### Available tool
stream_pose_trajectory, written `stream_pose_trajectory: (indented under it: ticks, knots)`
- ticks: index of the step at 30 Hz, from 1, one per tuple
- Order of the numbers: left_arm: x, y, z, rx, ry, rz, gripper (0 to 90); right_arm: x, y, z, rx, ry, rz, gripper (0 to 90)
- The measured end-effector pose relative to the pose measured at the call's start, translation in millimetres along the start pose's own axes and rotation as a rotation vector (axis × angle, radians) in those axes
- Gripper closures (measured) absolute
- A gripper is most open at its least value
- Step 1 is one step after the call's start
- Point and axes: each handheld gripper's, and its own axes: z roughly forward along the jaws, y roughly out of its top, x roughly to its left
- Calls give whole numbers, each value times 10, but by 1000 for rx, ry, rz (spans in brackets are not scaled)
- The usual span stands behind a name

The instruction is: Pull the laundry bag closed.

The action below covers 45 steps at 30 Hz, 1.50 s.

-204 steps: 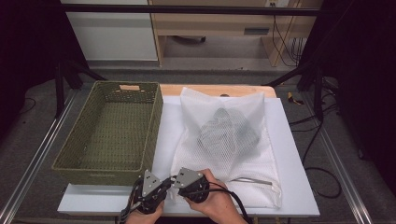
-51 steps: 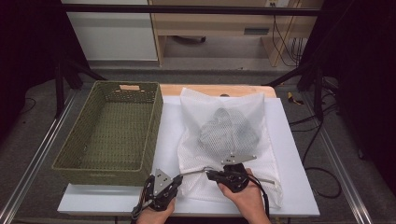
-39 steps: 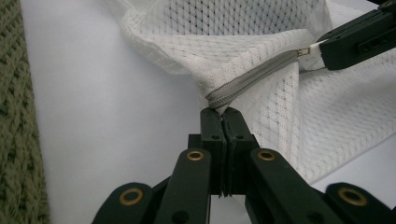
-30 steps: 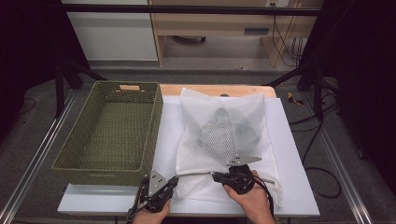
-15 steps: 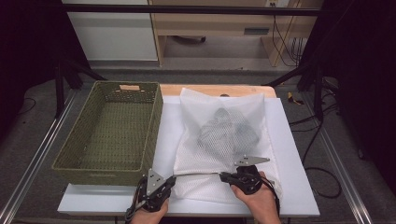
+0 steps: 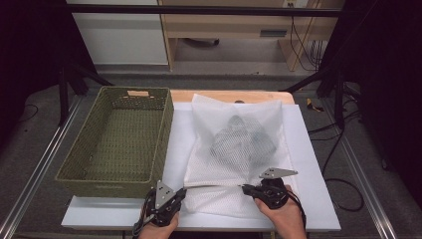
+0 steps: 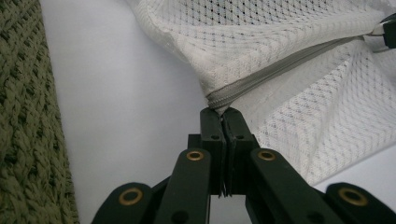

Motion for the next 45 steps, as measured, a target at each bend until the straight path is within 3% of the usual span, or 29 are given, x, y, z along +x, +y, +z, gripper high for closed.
stream_pose_trajectory:
  ticks: [45]
  knots:
    - [21,-1,-12,2,12,-8,888,-319,-229,-339,-8,-58,62,868]
